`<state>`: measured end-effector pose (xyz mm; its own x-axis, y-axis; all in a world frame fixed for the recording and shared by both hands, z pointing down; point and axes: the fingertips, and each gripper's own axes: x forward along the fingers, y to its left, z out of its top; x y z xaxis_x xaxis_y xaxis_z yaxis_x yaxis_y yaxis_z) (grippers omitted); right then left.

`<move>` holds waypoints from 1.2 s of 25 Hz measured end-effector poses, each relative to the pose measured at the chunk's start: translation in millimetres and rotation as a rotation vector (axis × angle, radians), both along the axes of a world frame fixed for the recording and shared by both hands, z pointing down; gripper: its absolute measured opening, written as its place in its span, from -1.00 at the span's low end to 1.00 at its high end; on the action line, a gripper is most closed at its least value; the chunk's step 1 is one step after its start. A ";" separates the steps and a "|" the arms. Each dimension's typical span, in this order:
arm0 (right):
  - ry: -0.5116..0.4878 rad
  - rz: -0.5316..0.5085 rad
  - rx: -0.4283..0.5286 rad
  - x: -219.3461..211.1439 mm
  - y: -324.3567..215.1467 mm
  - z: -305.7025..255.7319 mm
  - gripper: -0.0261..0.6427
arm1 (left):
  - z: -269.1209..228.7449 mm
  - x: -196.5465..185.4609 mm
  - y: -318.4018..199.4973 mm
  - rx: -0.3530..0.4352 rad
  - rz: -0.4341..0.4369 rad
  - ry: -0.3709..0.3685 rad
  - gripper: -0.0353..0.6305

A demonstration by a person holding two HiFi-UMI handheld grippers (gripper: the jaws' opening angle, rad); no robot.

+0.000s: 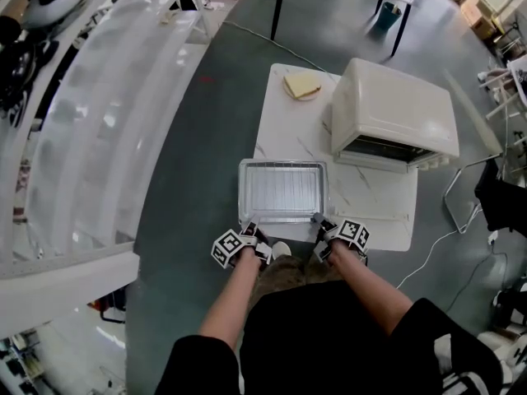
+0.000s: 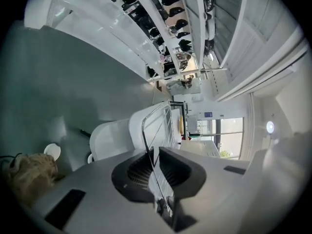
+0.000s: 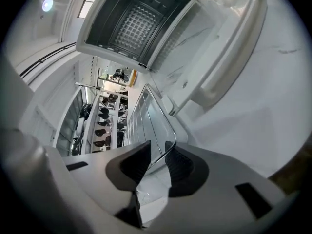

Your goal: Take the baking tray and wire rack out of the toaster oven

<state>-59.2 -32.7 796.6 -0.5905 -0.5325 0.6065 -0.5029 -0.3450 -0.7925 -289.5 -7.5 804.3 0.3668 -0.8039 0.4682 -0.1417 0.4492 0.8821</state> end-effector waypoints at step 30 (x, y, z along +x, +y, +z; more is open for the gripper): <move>0.023 -0.172 -0.193 -9.2 35.1 14.1 -0.54 | -1.8 18.8 3.5 -0.158 0.512 -0.273 -0.53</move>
<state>-68.4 2.4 810.7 -0.6471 -0.2984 0.7016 -0.5846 -0.3965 -0.7078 -270.8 -4.0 802.5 0.5382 -0.4696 0.6998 -0.5869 0.3872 0.7111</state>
